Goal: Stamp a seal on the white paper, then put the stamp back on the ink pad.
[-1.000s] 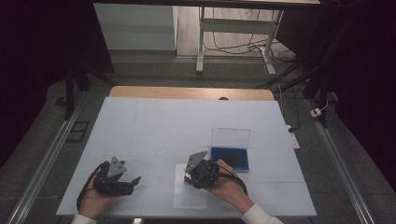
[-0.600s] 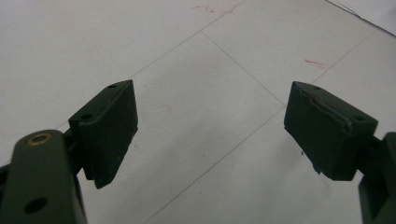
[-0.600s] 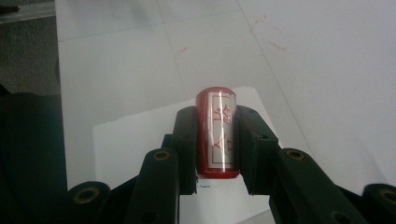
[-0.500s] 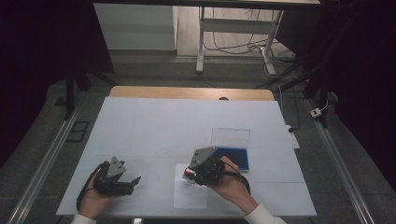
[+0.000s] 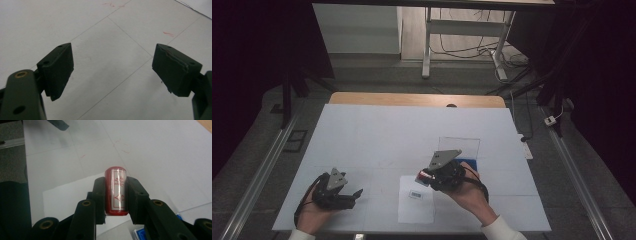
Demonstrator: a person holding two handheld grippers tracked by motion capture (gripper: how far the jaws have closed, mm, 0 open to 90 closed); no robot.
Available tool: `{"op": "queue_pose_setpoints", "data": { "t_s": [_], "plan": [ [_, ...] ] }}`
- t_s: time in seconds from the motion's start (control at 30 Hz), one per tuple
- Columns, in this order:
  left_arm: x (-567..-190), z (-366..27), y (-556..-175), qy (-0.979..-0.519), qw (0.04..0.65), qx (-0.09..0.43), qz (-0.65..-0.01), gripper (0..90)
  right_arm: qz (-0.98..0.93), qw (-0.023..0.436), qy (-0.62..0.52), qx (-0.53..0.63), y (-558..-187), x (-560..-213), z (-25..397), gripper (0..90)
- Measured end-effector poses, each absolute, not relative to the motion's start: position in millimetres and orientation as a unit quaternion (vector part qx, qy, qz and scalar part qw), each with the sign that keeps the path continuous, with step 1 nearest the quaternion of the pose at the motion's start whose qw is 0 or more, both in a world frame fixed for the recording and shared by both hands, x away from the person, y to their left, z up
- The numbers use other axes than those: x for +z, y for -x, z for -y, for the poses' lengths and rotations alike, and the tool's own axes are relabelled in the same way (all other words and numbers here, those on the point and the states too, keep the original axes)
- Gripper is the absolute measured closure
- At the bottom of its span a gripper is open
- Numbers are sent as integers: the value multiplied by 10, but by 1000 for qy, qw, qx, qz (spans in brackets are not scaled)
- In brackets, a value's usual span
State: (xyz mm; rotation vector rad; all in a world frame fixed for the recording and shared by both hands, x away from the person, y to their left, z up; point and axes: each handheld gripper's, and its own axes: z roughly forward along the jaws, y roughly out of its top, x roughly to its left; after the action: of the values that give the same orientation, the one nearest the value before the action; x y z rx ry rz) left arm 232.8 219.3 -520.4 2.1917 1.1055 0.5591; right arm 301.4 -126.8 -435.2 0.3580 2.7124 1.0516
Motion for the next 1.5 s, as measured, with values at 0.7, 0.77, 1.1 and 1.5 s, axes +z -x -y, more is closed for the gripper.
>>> {"op": "queue_pose_setpoints", "data": {
  "t_s": [0.7,0.77,1.1,1.5],
  "plan": [
    [-5208,-2197,-2320,-829,307,211,-418,179,-903,125,-178,372,-3249,-4259,1669,698],
    [-5205,-2198,-2320,-828,307,213,-418,179,-901,125,-187,371,-3272,-4266,1710,698],
    [-5211,-2195,-2328,-829,305,212,-419,178,-905,130,-212,345,-3391,-4349,1849,698],
    [-5216,-2195,-2331,-830,304,211,-418,178,-907,142,-250,310,-3502,-4436,2019,698]
  ]
}}
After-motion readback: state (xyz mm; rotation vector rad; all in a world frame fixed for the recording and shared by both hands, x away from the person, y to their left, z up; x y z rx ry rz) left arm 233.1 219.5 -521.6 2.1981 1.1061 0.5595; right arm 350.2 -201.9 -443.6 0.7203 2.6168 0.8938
